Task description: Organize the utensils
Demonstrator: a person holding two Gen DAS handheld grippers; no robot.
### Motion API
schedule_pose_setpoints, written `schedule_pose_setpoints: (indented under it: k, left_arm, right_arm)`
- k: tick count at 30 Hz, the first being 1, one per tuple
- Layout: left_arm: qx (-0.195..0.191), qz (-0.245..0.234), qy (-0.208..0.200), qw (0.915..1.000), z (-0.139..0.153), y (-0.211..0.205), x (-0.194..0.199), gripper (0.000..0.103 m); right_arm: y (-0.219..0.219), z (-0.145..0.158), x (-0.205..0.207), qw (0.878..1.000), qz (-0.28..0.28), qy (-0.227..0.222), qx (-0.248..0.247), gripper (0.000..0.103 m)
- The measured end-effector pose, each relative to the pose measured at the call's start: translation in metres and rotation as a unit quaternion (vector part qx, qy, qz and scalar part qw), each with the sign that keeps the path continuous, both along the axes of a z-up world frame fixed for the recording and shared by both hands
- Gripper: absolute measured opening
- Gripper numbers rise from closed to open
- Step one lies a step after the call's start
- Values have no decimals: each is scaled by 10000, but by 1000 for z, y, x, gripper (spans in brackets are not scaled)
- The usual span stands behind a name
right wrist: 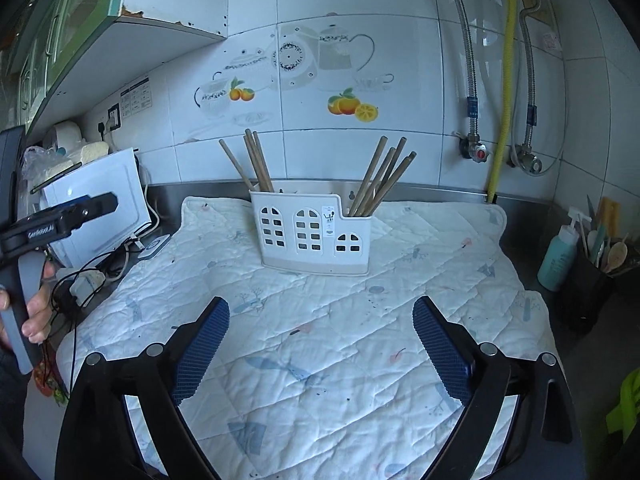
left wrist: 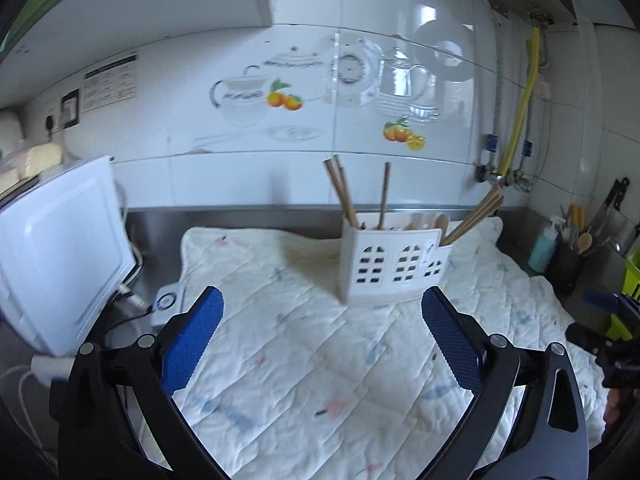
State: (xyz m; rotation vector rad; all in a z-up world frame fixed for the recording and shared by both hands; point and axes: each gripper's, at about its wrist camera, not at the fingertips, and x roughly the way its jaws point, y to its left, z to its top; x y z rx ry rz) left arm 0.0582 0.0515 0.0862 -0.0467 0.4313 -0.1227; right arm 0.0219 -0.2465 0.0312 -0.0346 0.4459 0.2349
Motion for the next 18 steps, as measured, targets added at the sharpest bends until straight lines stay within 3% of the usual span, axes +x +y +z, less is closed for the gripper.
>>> schedule_pose_setpoints:
  k: [7, 15, 18]
  left_arm:
    - [17, 280, -68, 9996, -9, 18, -38, 98]
    - [-24, 800, -136, 9967, -16, 30, -50, 98]
    - [-172, 752, -110, 9970, -19, 32, -53, 98]
  right_arm:
    - [8, -4, -16, 9999, -100, -18, -61, 91]
    - [1, -8, -21, 9995, -274, -1, -160, 91]
    - [-1, -9, -21, 9995, -299, 20, -119, 91]
